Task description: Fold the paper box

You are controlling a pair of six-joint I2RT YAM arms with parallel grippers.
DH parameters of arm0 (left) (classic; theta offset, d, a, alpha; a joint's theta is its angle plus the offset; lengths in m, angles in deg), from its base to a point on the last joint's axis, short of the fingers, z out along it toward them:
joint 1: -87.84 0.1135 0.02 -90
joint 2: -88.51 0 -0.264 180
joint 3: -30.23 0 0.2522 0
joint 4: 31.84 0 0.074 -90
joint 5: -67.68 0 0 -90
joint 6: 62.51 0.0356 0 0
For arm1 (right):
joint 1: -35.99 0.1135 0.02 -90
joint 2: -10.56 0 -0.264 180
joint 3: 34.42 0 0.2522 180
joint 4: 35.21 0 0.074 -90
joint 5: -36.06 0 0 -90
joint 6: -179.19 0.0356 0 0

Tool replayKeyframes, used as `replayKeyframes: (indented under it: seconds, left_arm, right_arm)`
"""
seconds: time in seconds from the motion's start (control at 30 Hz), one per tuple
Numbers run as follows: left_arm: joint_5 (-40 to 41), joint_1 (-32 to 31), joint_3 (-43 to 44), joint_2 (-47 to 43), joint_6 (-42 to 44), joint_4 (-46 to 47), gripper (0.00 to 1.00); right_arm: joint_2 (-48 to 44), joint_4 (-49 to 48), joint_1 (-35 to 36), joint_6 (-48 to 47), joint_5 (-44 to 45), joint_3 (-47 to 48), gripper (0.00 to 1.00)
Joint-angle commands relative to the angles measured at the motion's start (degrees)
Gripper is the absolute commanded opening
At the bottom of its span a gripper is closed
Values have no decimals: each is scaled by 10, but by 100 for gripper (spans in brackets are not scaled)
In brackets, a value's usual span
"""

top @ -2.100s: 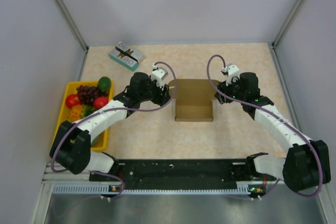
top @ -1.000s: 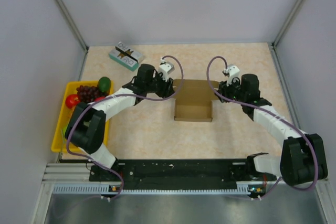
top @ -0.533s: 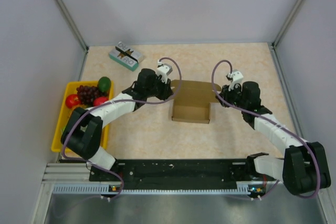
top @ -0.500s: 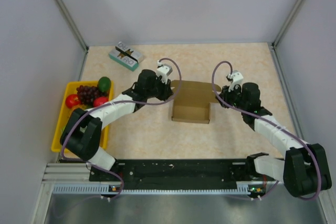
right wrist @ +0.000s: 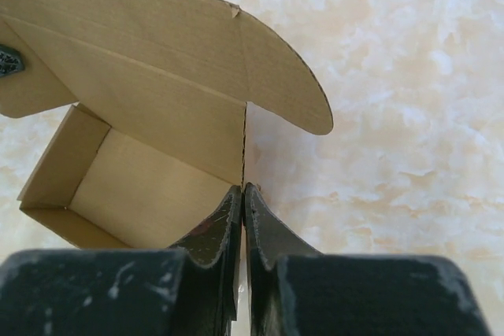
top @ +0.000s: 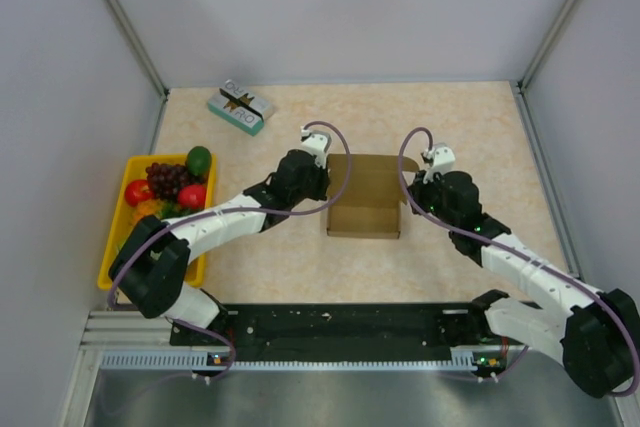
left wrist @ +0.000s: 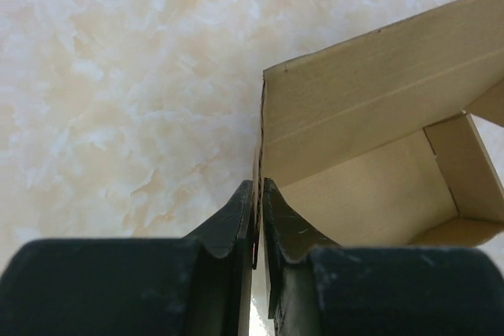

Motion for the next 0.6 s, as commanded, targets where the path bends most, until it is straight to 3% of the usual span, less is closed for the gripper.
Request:
replayKeyframes:
  seconds: [0.0, 0.27, 0.57]
  left_arm:
    - [53, -10, 2, -23, -51, 9, 12]
    - [107, -55, -1, -18, -98, 12, 6]
    - [190, -101, -52, -39, -147, 48, 7]
  right_arm:
    - [-6, 6, 24, 38, 53, 11, 1]
    - [-2, 38, 74, 94, 131, 15, 0]
    - [-1, 43, 150, 142, 229, -4, 0]
